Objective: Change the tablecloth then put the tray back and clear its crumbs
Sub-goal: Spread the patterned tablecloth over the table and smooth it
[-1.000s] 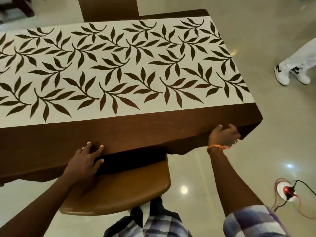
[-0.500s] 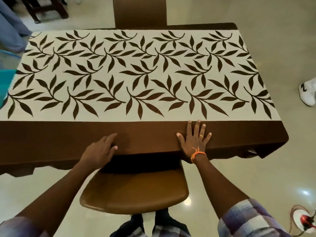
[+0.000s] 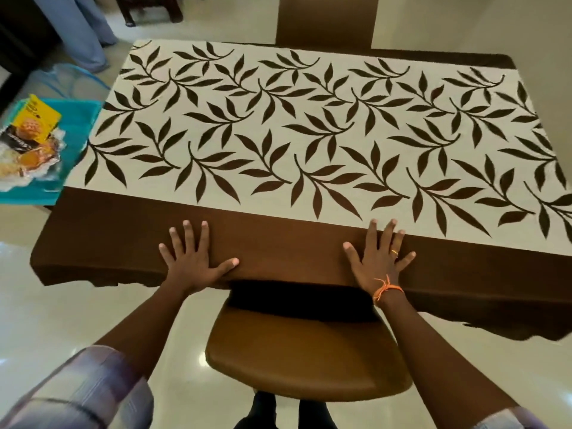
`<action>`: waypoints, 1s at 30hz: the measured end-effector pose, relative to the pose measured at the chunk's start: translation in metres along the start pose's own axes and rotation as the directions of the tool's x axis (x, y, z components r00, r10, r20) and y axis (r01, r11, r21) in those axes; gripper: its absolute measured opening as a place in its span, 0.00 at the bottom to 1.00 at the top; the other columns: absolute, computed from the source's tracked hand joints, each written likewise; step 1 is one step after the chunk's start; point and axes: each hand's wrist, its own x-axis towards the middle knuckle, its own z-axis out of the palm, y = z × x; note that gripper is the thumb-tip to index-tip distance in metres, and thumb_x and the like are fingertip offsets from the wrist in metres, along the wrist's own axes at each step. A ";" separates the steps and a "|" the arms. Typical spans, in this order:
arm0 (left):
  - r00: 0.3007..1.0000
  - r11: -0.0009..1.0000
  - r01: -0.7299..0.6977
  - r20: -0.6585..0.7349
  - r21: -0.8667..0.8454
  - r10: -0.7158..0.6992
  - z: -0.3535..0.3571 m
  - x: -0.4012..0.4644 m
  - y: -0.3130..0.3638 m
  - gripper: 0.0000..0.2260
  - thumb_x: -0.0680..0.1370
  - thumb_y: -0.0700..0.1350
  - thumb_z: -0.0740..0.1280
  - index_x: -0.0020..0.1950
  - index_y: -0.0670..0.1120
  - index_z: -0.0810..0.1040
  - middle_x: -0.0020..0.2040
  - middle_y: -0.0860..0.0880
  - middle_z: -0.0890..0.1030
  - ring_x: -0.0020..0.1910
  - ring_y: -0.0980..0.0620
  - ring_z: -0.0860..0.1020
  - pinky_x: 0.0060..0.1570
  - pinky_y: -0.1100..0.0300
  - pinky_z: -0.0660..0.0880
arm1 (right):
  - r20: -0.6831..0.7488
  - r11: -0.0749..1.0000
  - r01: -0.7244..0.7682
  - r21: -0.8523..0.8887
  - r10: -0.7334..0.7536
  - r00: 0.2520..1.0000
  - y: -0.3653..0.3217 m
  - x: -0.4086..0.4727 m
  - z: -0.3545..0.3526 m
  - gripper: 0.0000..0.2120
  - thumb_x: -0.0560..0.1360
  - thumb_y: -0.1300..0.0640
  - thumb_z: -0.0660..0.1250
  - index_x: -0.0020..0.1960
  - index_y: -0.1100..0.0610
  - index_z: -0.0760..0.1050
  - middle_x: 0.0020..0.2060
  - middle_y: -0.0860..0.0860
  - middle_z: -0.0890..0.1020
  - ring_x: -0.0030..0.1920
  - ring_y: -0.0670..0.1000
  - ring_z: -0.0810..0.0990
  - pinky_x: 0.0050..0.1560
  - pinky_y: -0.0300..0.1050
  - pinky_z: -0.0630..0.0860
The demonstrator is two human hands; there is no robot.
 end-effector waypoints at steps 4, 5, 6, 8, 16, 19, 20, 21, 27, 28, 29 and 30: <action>1.000 1.000 0.003 -0.025 -0.027 -0.004 0.006 -0.007 -0.002 0.51 0.64 0.83 0.46 0.76 0.57 0.30 0.78 0.43 0.32 0.75 0.36 0.31 0.70 0.31 0.36 | 0.071 0.989 0.075 -0.131 -0.066 0.995 -0.015 -0.012 0.022 0.40 0.74 0.27 0.41 0.77 0.46 0.33 0.76 0.53 0.33 0.76 0.62 0.34 0.68 0.74 0.35; 1.000 1.000 0.005 -0.030 -0.027 -0.006 0.007 -0.009 -0.002 0.52 0.64 0.83 0.46 0.76 0.57 0.30 0.78 0.43 0.32 0.75 0.36 0.32 0.70 0.32 0.36 | 0.063 0.986 0.071 -0.148 -0.062 0.996 -0.014 -0.015 0.024 0.40 0.73 0.27 0.40 0.77 0.46 0.34 0.76 0.53 0.33 0.76 0.62 0.35 0.69 0.74 0.36; 0.999 1.000 0.005 -0.032 -0.026 -0.006 0.008 -0.010 -0.001 0.52 0.63 0.83 0.46 0.76 0.57 0.31 0.78 0.43 0.32 0.75 0.36 0.32 0.70 0.32 0.36 | 0.061 0.985 0.067 -0.157 -0.058 0.996 -0.012 -0.016 0.024 0.40 0.74 0.27 0.40 0.77 0.46 0.34 0.77 0.53 0.34 0.76 0.62 0.35 0.69 0.74 0.37; 1.000 0.999 0.008 -0.014 -0.040 -0.008 0.010 -0.011 -0.001 0.53 0.62 0.83 0.46 0.76 0.57 0.31 0.78 0.44 0.32 0.75 0.36 0.31 0.69 0.32 0.36 | 0.066 0.981 0.072 -0.178 -0.061 0.996 -0.008 -0.019 0.022 0.39 0.74 0.27 0.40 0.77 0.45 0.33 0.77 0.53 0.34 0.76 0.61 0.34 0.70 0.73 0.37; 0.997 0.999 0.042 0.065 -0.009 -0.042 0.019 -0.027 0.003 0.56 0.57 0.85 0.44 0.74 0.57 0.26 0.76 0.43 0.27 0.74 0.35 0.29 0.69 0.31 0.36 | 0.131 0.980 0.078 -0.185 -0.054 0.990 0.002 -0.027 0.015 0.40 0.72 0.27 0.40 0.77 0.44 0.32 0.76 0.52 0.32 0.75 0.60 0.32 0.69 0.73 0.36; 0.996 1.000 0.018 0.085 0.013 -0.020 0.021 -0.035 0.003 0.58 0.55 0.86 0.42 0.75 0.56 0.26 0.75 0.43 0.27 0.74 0.35 0.29 0.69 0.31 0.37 | 0.154 0.978 0.088 -0.188 -0.059 0.986 0.012 -0.034 0.014 0.40 0.71 0.26 0.39 0.76 0.43 0.31 0.75 0.51 0.30 0.75 0.60 0.31 0.69 0.72 0.35; 0.997 1.000 0.011 0.081 0.026 -0.013 0.021 -0.038 0.004 0.59 0.54 0.86 0.41 0.75 0.56 0.27 0.76 0.42 0.28 0.74 0.34 0.31 0.70 0.31 0.38 | 0.158 0.979 0.089 -0.185 -0.060 0.986 0.015 -0.035 0.014 0.40 0.71 0.26 0.39 0.76 0.43 0.31 0.75 0.51 0.29 0.75 0.59 0.30 0.69 0.72 0.34; 0.997 0.999 0.008 0.080 0.043 -0.011 0.021 -0.040 0.004 0.59 0.54 0.86 0.41 0.75 0.56 0.28 0.76 0.42 0.29 0.75 0.34 0.32 0.70 0.31 0.39 | 0.164 0.979 0.091 -0.183 -0.061 0.985 0.017 -0.036 0.014 0.40 0.71 0.26 0.38 0.76 0.43 0.30 0.74 0.51 0.28 0.75 0.59 0.30 0.69 0.71 0.34; 0.989 0.994 0.001 0.145 0.108 -0.017 0.007 -0.051 0.011 0.58 0.55 0.86 0.42 0.76 0.56 0.30 0.78 0.41 0.34 0.76 0.32 0.38 0.70 0.30 0.42 | 0.180 0.974 0.110 -0.199 -0.074 0.981 0.027 -0.038 0.011 0.41 0.69 0.25 0.37 0.75 0.43 0.30 0.75 0.51 0.29 0.75 0.60 0.31 0.68 0.71 0.34; 0.988 0.994 0.004 0.153 0.112 -0.021 0.005 -0.053 0.012 0.58 0.55 0.86 0.42 0.77 0.56 0.31 0.79 0.41 0.36 0.76 0.32 0.40 0.70 0.30 0.42 | 0.179 0.972 0.115 -0.205 -0.078 0.981 0.028 -0.038 0.011 0.41 0.69 0.25 0.37 0.76 0.43 0.30 0.75 0.51 0.29 0.75 0.60 0.31 0.68 0.71 0.34; 0.987 0.993 0.004 0.158 0.118 -0.022 0.003 -0.055 0.013 0.58 0.56 0.86 0.42 0.77 0.56 0.32 0.79 0.41 0.37 0.76 0.32 0.41 0.70 0.30 0.43 | 0.181 0.971 0.118 -0.208 -0.080 0.980 0.031 -0.038 0.010 0.41 0.70 0.25 0.38 0.76 0.43 0.30 0.74 0.51 0.29 0.75 0.60 0.32 0.68 0.71 0.35; 0.986 0.993 0.003 0.163 0.122 -0.024 0.000 -0.056 0.014 0.57 0.56 0.86 0.42 0.78 0.56 0.34 0.79 0.41 0.38 0.77 0.32 0.42 0.70 0.30 0.43 | 0.186 0.971 0.121 -0.208 -0.082 0.979 0.033 -0.038 0.010 0.41 0.70 0.25 0.38 0.76 0.43 0.30 0.74 0.51 0.29 0.75 0.60 0.32 0.69 0.72 0.35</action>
